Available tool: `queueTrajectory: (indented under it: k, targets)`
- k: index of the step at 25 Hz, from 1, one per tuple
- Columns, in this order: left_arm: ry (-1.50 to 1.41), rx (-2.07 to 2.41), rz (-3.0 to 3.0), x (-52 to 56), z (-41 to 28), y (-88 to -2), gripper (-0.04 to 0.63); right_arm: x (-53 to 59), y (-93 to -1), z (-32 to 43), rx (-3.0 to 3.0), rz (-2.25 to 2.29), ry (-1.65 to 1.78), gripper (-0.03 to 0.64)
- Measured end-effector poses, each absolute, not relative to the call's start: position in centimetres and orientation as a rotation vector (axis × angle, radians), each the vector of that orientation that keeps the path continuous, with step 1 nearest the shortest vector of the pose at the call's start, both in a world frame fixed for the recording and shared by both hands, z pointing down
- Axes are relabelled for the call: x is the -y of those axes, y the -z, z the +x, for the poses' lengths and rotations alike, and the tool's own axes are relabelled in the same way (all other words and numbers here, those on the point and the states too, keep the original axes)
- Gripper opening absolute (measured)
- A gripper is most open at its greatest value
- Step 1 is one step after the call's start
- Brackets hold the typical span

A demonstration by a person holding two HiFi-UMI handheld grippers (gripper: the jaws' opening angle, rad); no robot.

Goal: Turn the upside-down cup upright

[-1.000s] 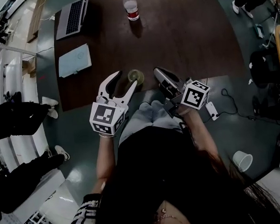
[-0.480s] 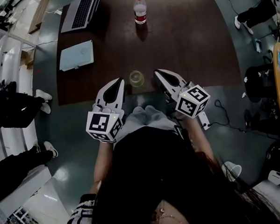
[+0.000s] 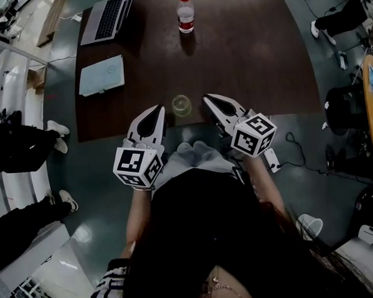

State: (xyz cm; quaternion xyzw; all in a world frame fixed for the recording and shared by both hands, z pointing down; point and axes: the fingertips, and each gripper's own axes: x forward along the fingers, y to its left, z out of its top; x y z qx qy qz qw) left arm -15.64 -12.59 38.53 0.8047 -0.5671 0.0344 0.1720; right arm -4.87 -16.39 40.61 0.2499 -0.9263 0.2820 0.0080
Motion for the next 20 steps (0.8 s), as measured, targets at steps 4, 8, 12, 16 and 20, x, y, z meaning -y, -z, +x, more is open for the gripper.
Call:
queueTrajectory:
  k: [4,8,12,16,20]
  targets:
    - [-0.107,1.589,2.283,12.6,-15.1,-38.9,0.002,16.3,-40.8,-4.5,2.895,0.784,-0.899,0.017]
    - [-0.125,1.564,2.28,12.6,-14.7,-39.4,0.002,16.3,-40.9,-4.1,2.893,0.798,-0.919,0.017]
    - [-0.137,1.552,2.277,12.5,-14.6,-39.7,0.002,16.2,-41.0,-4.1,2.889,0.796,-0.921,0.017]
    - [-0.151,1.546,2.271,12.6,-14.7,-39.9,0.002,16.3,-41.2,-4.3,2.886,0.794,-0.924,0.017]
    - [-0.151,1.542,2.262,12.8,-14.7,-40.2,0.002,16.6,-41.5,-4.2,2.881,0.798,-0.932,0.017]
